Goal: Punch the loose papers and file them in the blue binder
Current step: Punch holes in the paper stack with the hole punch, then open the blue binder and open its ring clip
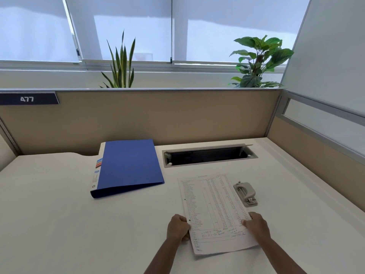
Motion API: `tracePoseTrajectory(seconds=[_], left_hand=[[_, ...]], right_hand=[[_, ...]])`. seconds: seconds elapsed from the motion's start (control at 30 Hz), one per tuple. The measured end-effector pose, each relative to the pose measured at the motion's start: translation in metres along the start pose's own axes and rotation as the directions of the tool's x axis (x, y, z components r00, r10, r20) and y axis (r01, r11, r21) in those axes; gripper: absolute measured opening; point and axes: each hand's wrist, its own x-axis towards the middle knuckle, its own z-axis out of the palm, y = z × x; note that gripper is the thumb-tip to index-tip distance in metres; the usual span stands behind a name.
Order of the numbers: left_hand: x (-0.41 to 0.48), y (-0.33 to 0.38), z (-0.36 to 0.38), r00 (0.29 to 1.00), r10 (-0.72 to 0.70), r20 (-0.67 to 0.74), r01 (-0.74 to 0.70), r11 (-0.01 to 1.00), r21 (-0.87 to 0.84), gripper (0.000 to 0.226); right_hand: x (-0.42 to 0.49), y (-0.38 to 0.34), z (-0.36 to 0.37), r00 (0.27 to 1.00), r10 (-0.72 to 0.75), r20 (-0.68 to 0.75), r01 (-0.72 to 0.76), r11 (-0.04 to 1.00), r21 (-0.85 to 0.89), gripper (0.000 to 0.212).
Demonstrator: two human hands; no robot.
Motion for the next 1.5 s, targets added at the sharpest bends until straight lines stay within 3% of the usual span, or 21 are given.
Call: tracePoseTrajectory(seconds=[0.17, 0.3, 0.4, 0.53, 0.73, 1.0, 1.2, 1.33, 1.5], left_hand=[[0.001, -0.003, -0.005, 1.000, 0.010, 0.019, -0.011, 0.999, 0.047, 0.021], [0.002, -0.011, -0.027, 1.000, 0.010, 0.020, -0.010, 1.000, 0.015, 0.020], [0.007, -0.017, -0.056, 0.987, 0.049, -0.155, -0.049, 0.999, 0.004, 0.011], [0.011, -0.023, -0.100, 0.919, 0.084, -0.385, -0.070, 0.996, 0.050, 0.036], [0.018, -0.022, -0.169, 0.828, 0.060, -0.558, -0.087, 0.996, -0.022, 0.054], [0.048, -0.030, -0.243, 0.804, -0.008, -0.595, -0.063, 0.993, -0.099, 0.056], [0.080, -0.023, -0.270, 0.831, -0.035, -0.556, -0.085, 0.978, -0.188, 0.053], [0.100, -0.017, -0.278, 0.859, -0.031, -0.510, -0.111, 0.963, -0.247, 0.052], [0.116, -0.011, -0.280, 0.890, -0.069, -0.451, -0.101, 0.934, -0.344, 0.043]], right_hand=[[0.002, 0.003, 0.002, 0.999, 0.005, -0.041, -0.005, 1.000, 0.004, 0.036], [-0.004, 0.003, 0.002, 0.979, 0.000, -0.203, -0.012, 0.998, -0.054, 0.044], [-0.010, -0.007, 0.012, 0.957, -0.134, -0.256, 0.127, 0.991, -0.044, 0.035], [-0.022, -0.041, 0.041, 0.935, -0.312, -0.171, 0.324, 0.945, 0.052, 0.027], [-0.040, -0.104, 0.104, 0.912, -0.408, -0.041, 0.409, 0.902, 0.140, 0.028], [-0.034, -0.173, 0.161, 0.931, -0.352, 0.097, 0.332, 0.926, 0.178, 0.042], [-0.007, -0.211, 0.189, 0.970, -0.213, 0.121, 0.188, 0.964, 0.187, 0.049], [0.013, -0.225, 0.206, 0.979, -0.161, 0.127, 0.136, 0.973, 0.187, 0.032], [0.027, -0.235, 0.215, 0.990, -0.120, 0.072, 0.110, 0.985, 0.131, 0.048]])
